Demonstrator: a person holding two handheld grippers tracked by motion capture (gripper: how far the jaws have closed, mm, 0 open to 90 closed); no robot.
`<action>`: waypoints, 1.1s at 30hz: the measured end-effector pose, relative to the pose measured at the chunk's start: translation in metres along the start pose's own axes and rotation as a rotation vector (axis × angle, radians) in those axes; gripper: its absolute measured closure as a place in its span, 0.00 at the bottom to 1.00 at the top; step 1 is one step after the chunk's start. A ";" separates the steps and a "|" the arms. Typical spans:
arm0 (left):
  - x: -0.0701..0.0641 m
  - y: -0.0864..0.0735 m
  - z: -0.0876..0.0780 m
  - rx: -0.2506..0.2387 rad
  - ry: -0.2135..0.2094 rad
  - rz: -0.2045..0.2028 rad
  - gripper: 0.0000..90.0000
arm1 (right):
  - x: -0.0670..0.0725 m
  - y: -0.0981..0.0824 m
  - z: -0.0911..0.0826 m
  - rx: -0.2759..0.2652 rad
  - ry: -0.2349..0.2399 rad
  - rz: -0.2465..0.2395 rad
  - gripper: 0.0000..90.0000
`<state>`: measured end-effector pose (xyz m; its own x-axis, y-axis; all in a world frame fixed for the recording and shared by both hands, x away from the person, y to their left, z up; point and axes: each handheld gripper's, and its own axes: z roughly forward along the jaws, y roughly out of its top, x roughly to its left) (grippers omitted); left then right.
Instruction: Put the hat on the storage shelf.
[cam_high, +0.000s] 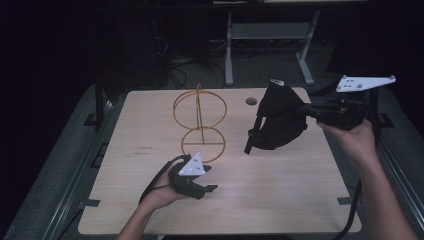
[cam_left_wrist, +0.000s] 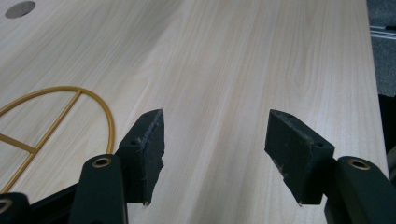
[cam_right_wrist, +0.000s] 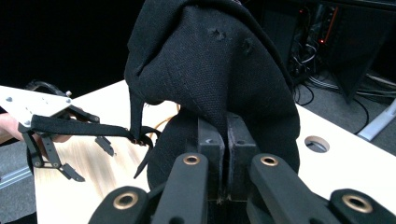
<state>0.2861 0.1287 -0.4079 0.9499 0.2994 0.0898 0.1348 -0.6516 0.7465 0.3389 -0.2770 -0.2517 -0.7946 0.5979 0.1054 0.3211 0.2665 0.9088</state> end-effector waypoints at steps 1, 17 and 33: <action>0.000 0.000 0.000 0.002 0.000 -0.003 0.41 | 0.001 0.003 0.002 0.003 0.003 -0.003 0.97; 0.005 -0.004 -0.006 -0.006 0.013 -0.017 0.41 | 0.009 0.051 0.036 0.030 0.049 -0.065 0.97; 0.009 -0.007 -0.012 -0.014 0.024 -0.018 0.41 | 0.024 0.096 0.072 0.049 0.095 -0.121 0.97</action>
<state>0.2905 0.1438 -0.4043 0.9401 0.3283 0.0921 0.1480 -0.6361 0.7572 0.3878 -0.1830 -0.1912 -0.8733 0.4858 0.0360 0.2429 0.3702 0.8966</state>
